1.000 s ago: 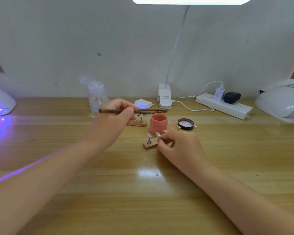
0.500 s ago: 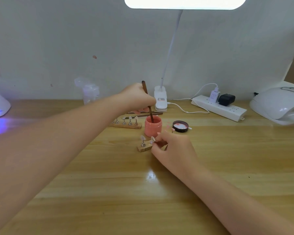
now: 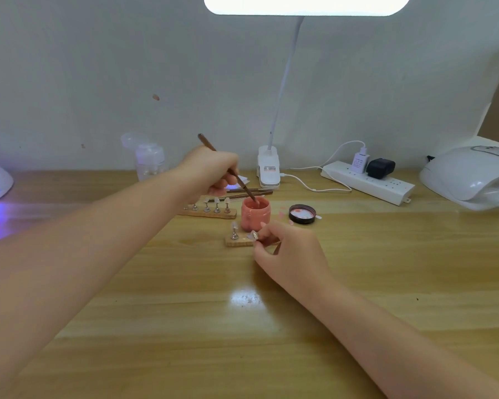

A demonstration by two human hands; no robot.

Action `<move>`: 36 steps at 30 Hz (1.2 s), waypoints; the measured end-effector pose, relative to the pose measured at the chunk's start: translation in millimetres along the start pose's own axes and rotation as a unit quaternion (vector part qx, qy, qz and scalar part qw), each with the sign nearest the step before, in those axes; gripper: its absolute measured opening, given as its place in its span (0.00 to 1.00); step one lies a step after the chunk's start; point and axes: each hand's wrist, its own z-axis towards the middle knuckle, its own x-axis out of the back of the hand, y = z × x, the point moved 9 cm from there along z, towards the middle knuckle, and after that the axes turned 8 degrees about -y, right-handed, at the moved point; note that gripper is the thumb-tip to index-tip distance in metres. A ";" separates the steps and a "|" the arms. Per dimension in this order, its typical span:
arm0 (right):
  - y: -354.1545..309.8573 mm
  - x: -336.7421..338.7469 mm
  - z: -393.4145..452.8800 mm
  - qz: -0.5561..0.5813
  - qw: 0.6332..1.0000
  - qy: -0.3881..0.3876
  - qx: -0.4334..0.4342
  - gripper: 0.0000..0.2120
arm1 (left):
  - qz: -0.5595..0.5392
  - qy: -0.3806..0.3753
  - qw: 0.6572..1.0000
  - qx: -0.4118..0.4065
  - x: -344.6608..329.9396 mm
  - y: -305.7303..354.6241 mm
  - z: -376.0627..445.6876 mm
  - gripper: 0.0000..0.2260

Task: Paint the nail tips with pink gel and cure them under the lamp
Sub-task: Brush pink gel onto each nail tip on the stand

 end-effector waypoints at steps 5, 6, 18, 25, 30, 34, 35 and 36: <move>2.3 -1.7 0.6 0.003 1.000 -0.010 -0.004 0.04 | -0.102 0.000 0.992 0.073 10.4 -33.8 -6.3 0.05; 2.6 -1.8 0.9 0.006 1.000 -0.010 -0.004 0.03 | -0.120 0.001 0.989 0.082 12.3 -39.6 -7.3 0.06; -0.3 -1.7 2.0 0.023 0.999 -0.010 0.029 0.02 | -0.211 0.007 0.975 0.064 15.3 -54.4 -16.0 0.07; 1.1 -1.3 2.5 0.054 0.998 -0.004 0.026 0.02 | -0.258 0.074 0.963 -0.025 34.4 -60.4 -38.0 0.06; 3.0 1.1 2.3 0.074 0.997 0.003 0.024 0.02 | -0.296 0.069 0.939 -0.158 36.2 -51.0 -73.9 0.09; 3.7 2.9 3.3 0.081 0.996 0.008 0.020 0.04 | -0.169 0.060 0.957 -0.230 20.5 -52.8 -106.1 0.12; 4.3 2.9 3.5 0.080 0.997 0.009 0.019 0.05 | -0.138 0.062 0.958 -0.244 16.0 -52.4 -112.5 0.12; 5.2 2.7 3.8 0.078 0.997 0.009 0.017 0.05 | -0.109 0.061 0.958 -0.258 12.0 -51.5 -118.1 0.11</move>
